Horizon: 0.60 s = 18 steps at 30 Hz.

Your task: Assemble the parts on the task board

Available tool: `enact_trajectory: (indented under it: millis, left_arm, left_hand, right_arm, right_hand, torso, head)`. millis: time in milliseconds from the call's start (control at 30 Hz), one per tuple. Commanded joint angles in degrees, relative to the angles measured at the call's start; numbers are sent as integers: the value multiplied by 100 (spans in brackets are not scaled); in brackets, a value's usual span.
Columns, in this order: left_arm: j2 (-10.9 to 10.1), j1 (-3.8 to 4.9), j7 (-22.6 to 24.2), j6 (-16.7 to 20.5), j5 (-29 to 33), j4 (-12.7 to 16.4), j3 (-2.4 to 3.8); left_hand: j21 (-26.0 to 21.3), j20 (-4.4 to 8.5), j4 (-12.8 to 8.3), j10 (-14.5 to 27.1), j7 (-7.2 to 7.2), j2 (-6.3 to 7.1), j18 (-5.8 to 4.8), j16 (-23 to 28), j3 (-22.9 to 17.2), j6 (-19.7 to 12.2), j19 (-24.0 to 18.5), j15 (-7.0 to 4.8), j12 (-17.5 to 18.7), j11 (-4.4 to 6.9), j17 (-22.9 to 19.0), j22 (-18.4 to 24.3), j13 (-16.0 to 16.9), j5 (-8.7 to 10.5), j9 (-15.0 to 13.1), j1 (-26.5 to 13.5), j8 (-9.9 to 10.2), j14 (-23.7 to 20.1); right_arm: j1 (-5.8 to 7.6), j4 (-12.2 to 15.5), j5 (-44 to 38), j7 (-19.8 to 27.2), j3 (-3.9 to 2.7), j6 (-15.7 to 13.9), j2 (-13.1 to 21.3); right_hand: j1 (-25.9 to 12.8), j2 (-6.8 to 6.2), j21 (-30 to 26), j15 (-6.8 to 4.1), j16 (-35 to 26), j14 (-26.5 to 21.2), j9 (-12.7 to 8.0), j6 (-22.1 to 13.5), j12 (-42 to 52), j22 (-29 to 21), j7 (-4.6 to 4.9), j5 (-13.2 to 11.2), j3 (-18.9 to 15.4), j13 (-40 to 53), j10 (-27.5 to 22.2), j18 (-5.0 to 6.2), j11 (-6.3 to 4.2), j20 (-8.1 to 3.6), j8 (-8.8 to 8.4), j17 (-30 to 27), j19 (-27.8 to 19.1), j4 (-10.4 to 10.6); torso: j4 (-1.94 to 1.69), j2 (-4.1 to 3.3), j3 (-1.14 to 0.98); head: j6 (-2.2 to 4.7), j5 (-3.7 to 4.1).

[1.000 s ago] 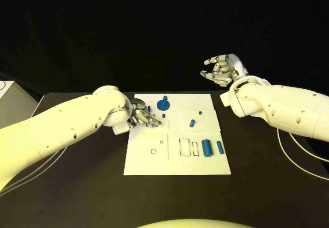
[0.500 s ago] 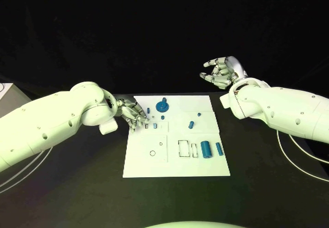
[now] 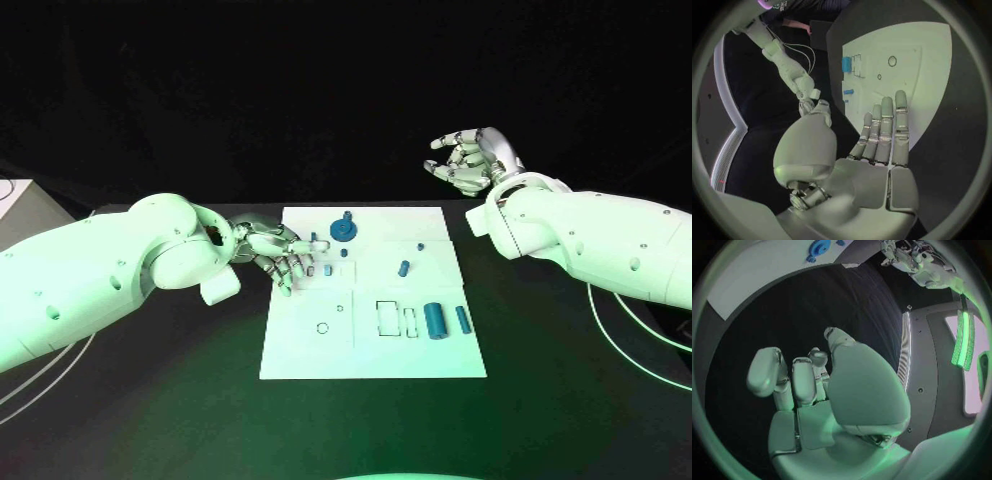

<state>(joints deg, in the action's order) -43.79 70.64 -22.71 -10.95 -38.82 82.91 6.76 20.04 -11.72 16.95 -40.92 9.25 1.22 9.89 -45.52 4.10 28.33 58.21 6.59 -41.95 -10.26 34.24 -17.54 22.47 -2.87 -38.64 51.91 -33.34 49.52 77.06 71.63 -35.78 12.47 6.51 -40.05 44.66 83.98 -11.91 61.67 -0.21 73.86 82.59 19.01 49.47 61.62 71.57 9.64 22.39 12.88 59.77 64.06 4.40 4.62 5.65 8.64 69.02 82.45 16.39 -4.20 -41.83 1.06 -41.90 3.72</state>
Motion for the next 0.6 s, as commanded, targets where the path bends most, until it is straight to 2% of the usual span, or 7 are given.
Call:
enact_trajectory:
  millis: [33,333,400,433,533,567,600]
  left_arm:
    - [-82,-81,499,571,346,103,-8]
    - [-246,-276,521,474,1101,305,-17]
    - [-260,-293,504,448,1094,330,-18]
    - [-262,-298,497,450,1085,337,-18]
    - [-244,-309,452,489,960,343,-20]
    - [-231,-311,431,499,879,336,-20]
    - [-209,-312,403,519,751,323,-21]
  left_hand:
    - [-148,-43,13,80,516,-708,37,31,249,-47,37,43,-44,-38,-82,111,-85,13,104,-1145,-82,-87]
    - [-1077,-317,-9,457,705,-1676,30,666,1287,-218,-410,318,-76,-246,-738,735,-524,-137,761,-1249,-257,-963]
    - [-1208,-357,-8,449,708,-1748,50,771,1392,-223,-360,322,-117,-250,-895,850,-623,-721,908,-1032,-347,-925]
    - [-1230,-328,-63,358,702,-1599,60,767,1285,-165,-218,288,-174,-227,-961,899,-672,-1904,986,-622,-427,-783]
    - [-1195,-221,-11,137,603,-1455,67,638,919,11,150,186,-325,-134,-1035,953,-764,-2059,1186,-81,-608,-376]
    - [-1123,-153,-58,-2,441,-964,11,476,-86,124,403,110,-400,-132,-1010,951,-798,-2101,1279,112,-697,-125]
    - [-991,-27,19,-75,480,765,75,227,-2795,201,706,9,-418,9,-918,913,-847,-1973,1387,-502,-744,181]
  right_arm:
    - [-7,23,49,99,1,90,13]
    - [-32,119,39,81,12,139,46]
    - [-37,133,32,76,14,145,51]
    - [-39,136,29,75,14,146,52]
    - [-43,140,20,67,15,150,57]
    - [-44,140,19,65,16,151,58]
    - [-46,139,17,64,16,153,60]
  right_hand:
    - [-22,-50,-29,16,-19,-35,-7,-28,-31,-6,8,104,63,-20,-61,109,2,-13,44,-2,-13,1]
    - [-13,-90,-31,12,-19,-28,-8,-40,-12,-7,8,299,186,-42,-57,105,-1,-18,79,4,8,-6]
    - [-9,-90,-33,11,-22,-29,-8,-39,-14,-8,7,305,196,-47,-59,105,-2,-19,82,0,8,-8]
    - [-9,-90,-33,11,-22,-29,-8,-39,-14,-8,7,305,196,-47,-59,105,-2,-19,82,0,8,-8]
    - [5,-96,-32,10,-19,-27,-8,-40,-13,-7,7,321,228,-54,-61,104,-3,-21,88,4,12,-16]
    - [12,-99,-35,9,-19,-25,-8,-41,-13,-8,7,334,248,-58,-61,104,-3,-22,92,6,14,-18]
    - [12,-99,-35,9,-19,-25,-8,-41,-13,-8,7,334,248,-58,-61,104,-3,-22,92,6,14,-18]
  torso:
    - [1,-2,-1]
    - [6,-3,4]
    - [-2,2,3]
    - [-3,2,3]
    - [-3,3,2]
    - [-1,2,2]
    - [-2,3,2]
  head:
    - [17,4]
    - [35,6]
    - [26,17]
    - [25,17]
    - [26,12]
    - [27,9]
    - [25,8]
